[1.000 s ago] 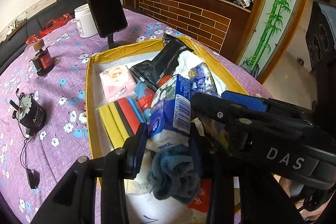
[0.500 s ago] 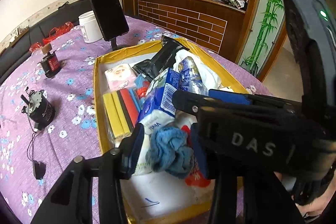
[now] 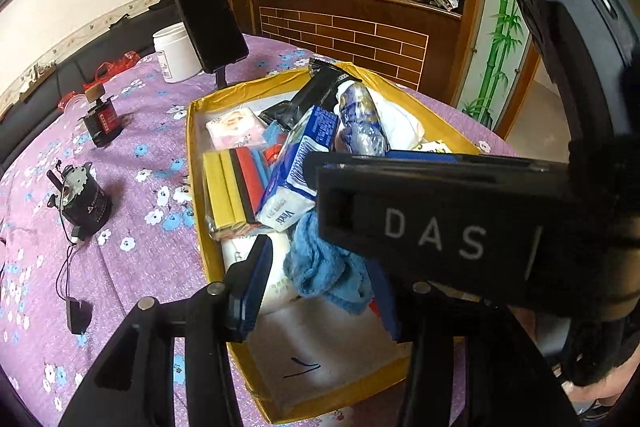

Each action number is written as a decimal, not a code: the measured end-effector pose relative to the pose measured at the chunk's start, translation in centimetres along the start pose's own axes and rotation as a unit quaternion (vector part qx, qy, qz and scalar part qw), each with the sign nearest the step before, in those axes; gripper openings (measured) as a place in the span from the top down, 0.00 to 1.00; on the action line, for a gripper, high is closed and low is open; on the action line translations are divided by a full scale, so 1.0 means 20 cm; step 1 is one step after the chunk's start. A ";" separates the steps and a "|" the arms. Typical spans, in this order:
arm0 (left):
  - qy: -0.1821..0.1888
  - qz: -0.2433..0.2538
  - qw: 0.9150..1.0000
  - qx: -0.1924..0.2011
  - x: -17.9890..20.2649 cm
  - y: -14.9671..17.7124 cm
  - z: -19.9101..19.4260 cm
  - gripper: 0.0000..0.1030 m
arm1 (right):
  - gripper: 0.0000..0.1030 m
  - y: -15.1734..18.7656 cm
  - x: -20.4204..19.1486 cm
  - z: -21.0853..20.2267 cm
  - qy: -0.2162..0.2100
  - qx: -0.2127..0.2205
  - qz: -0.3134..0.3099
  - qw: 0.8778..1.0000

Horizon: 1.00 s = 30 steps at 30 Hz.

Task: Organize soft objects
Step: 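Open both grippers to release the carton and bottle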

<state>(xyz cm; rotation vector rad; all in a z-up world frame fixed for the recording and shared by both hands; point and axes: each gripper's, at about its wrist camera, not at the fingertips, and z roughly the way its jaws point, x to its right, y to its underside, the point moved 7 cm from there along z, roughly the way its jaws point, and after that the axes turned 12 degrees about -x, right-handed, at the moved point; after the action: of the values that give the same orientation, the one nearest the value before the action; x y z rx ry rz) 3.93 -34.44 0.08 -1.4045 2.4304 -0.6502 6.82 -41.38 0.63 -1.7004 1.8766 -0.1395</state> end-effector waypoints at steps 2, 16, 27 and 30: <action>0.002 0.001 1.000 0.001 0.00 0.01 0.00 0.55 | 0.39 0.01 0.00 0.00 0.006 0.001 -0.003 1.000; -0.006 0.007 1.000 0.020 -0.02 0.09 -0.02 0.49 | 0.37 0.11 -0.03 0.00 0.019 0.003 -0.001 1.000; -0.017 0.017 0.999 0.038 -0.01 0.21 -0.08 0.36 | 0.34 0.24 -0.09 -0.09 0.032 0.027 -0.007 0.999; -0.032 0.019 0.998 0.051 -0.01 0.25 -0.11 0.24 | 0.20 0.28 -0.10 -0.15 0.050 0.057 -0.013 0.997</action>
<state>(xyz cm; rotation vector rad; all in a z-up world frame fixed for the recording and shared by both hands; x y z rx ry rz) -0.56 -31.56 -0.55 -1.3161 2.3354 -0.6984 0.43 -39.56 1.27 -1.6686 1.8807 -0.3408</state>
